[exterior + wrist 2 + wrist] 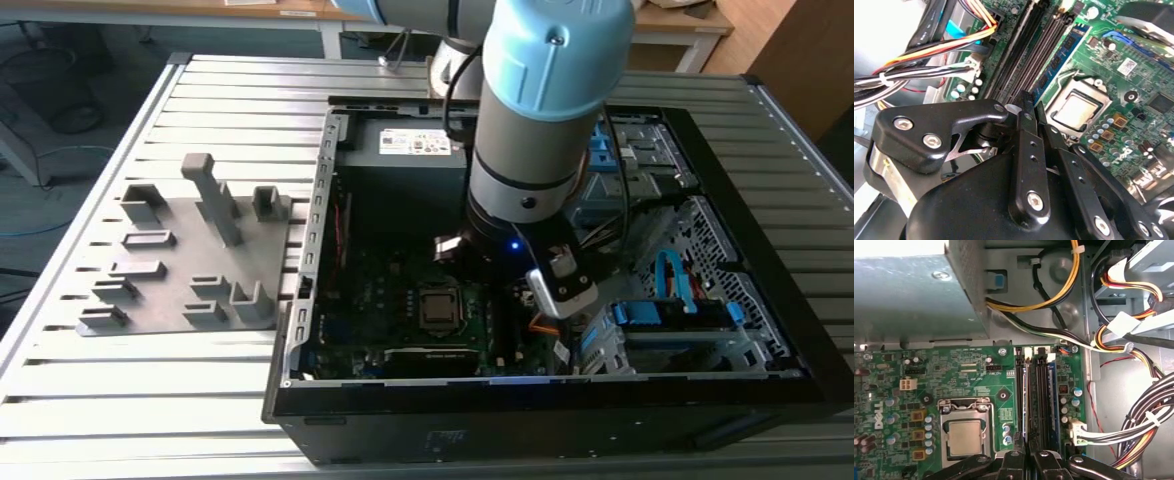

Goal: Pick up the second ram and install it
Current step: 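Insert the second ram into the second slot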

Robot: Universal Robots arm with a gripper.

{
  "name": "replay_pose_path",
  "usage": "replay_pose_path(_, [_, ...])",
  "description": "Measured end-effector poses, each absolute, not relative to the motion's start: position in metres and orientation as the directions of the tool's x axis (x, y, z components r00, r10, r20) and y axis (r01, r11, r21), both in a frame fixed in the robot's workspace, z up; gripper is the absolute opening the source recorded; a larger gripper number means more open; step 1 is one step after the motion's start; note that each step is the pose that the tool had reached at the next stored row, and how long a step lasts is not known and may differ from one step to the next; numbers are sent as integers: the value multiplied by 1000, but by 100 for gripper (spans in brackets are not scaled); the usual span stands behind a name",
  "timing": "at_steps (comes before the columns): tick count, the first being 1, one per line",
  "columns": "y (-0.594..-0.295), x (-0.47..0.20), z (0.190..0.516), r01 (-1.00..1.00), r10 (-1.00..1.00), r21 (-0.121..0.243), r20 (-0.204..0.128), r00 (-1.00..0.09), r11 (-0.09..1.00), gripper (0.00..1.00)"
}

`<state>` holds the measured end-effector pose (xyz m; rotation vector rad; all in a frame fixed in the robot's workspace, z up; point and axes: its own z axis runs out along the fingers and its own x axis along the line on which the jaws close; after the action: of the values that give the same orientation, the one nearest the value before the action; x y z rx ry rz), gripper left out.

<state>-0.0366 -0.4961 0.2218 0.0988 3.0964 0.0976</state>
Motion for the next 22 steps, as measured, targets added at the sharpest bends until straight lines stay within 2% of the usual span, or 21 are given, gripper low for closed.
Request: replay_pose_path(22, [-495,-31,216,62,64,38,-42,-997,997,14])
